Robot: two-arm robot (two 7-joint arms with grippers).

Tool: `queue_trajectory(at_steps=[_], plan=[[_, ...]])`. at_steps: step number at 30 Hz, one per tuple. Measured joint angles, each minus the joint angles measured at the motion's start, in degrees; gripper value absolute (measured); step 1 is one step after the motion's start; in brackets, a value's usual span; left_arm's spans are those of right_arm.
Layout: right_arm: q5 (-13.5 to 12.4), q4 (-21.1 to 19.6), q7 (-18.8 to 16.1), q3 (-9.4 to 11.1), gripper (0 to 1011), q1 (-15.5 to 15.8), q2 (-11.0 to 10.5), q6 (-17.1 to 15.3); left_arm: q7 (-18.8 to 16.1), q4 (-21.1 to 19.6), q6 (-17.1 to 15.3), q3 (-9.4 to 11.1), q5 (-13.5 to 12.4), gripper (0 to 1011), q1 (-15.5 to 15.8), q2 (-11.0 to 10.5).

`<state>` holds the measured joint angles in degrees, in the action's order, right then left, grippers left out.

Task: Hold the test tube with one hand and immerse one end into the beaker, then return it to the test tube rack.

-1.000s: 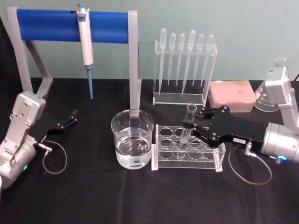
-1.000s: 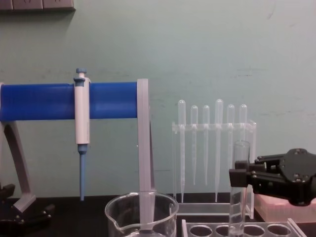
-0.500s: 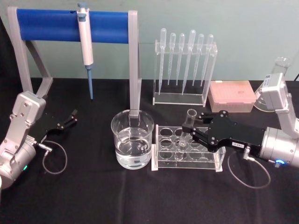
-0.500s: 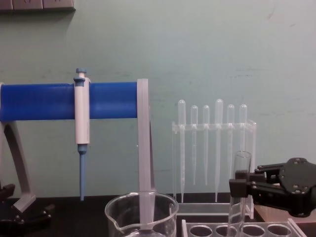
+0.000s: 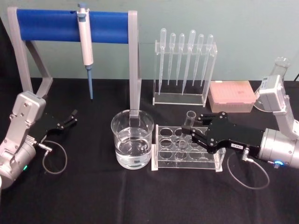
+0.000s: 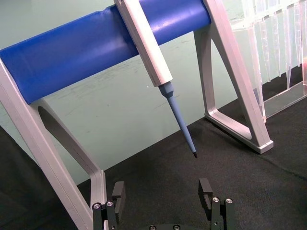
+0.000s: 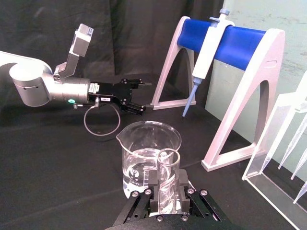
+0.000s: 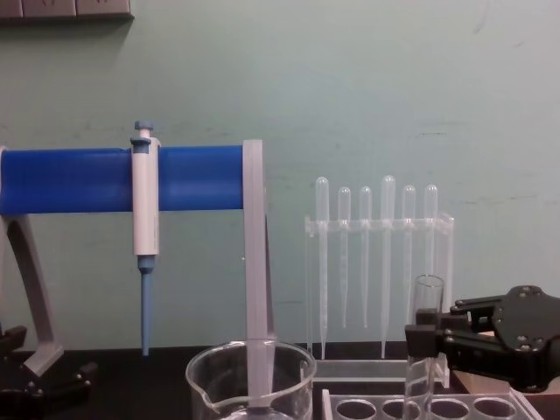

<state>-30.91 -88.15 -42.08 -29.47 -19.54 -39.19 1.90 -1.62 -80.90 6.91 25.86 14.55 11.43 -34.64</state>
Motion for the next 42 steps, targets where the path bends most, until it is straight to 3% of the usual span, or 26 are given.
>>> queue_trajectory(at_steps=[5,21,28,32,39,42], plan=[[-0.04,-0.01,-0.01,0.0,242,-0.01,-0.02,0.0,0.0,0.0,0.0,0.0,0.0,1000,0.0,0.0],[-0.13,-1.69,0.31,0.64,728,0.51,-0.34,0.49,0.0,0.0,0.0,0.0,0.0,1000,0.0,0.0],[-1.82,-5.61,2.57,3.79,940,2.4,-0.73,1.24,0.0,0.0,0.0,0.0,0.0,1000,0.0,0.0],[-3.74,-6.99,4.86,6.03,1002,3.89,-0.43,0.84,0.0,0.0,0.0,0.0,0.0,1000,0.0,0.0],[-5.1,-7.99,10.89,9.17,1003,6.52,1.0,-0.64,0.0,0.0,0.0,0.0,0.0,1000,0.0,0.0],[-5.2,-8.01,15.44,11.33,1002,8.34,2.57,-1.11,0.0,0.0,0.0,0.0,0.0,1000,0.0,0.0]])
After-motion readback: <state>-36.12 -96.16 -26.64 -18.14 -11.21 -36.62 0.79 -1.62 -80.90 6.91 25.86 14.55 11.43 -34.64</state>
